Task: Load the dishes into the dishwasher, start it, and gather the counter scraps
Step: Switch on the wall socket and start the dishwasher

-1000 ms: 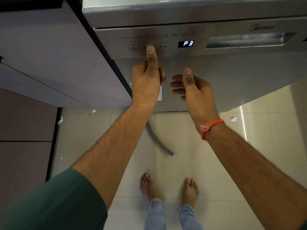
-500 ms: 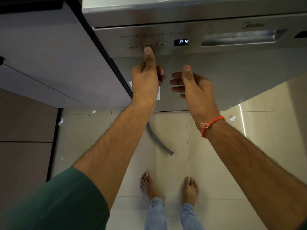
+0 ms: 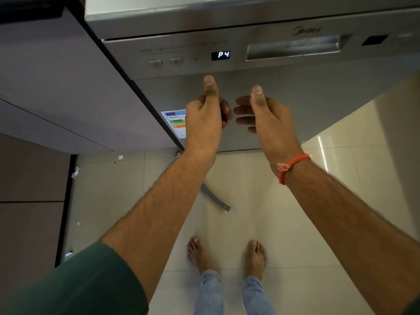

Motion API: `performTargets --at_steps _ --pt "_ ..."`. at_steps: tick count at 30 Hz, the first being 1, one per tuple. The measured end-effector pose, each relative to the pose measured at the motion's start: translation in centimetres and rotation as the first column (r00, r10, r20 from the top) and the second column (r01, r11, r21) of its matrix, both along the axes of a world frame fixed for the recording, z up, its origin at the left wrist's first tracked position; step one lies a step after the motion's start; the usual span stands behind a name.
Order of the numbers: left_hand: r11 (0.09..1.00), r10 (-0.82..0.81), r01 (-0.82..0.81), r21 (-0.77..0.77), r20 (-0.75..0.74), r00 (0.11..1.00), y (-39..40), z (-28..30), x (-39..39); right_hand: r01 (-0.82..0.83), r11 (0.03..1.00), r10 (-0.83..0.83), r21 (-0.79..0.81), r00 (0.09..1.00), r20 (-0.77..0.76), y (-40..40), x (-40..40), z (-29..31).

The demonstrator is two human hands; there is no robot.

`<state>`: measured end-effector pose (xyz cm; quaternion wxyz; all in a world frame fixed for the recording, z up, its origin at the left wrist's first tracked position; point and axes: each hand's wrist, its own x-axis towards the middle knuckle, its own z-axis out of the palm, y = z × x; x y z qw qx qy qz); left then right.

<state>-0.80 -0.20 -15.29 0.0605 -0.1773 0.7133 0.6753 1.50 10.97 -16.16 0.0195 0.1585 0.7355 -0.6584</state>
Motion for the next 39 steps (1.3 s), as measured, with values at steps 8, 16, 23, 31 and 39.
performTargets --at_steps 8,16,23,31,39 --pt "1.000 -0.016 0.017 -0.014 0.032 0.999 4.6 0.0 0.8 0.035 0.998 -0.035 0.052 0.999 0.000 5.8 -0.2 -0.1" --pt "0.992 -0.121 0.120 0.038 0.040 0.992 10.1 0.7 1.9 0.160 0.986 -0.164 0.038 0.974 0.155 15.1 -1.0 0.6" --pt "0.994 -0.104 0.102 0.045 0.045 0.994 12.2 0.8 2.3 0.299 0.953 -0.301 0.037 0.936 0.183 22.5 -2.1 0.8" --pt "0.992 -0.123 0.122 0.038 0.046 0.991 13.0 0.5 2.7 0.341 0.938 -0.345 0.055 0.928 0.139 25.4 -3.6 1.5" --pt "0.993 -0.112 0.110 0.051 0.031 0.993 12.9 0.6 2.4 0.336 0.936 -0.344 0.105 0.936 0.078 26.1 -3.9 1.4"
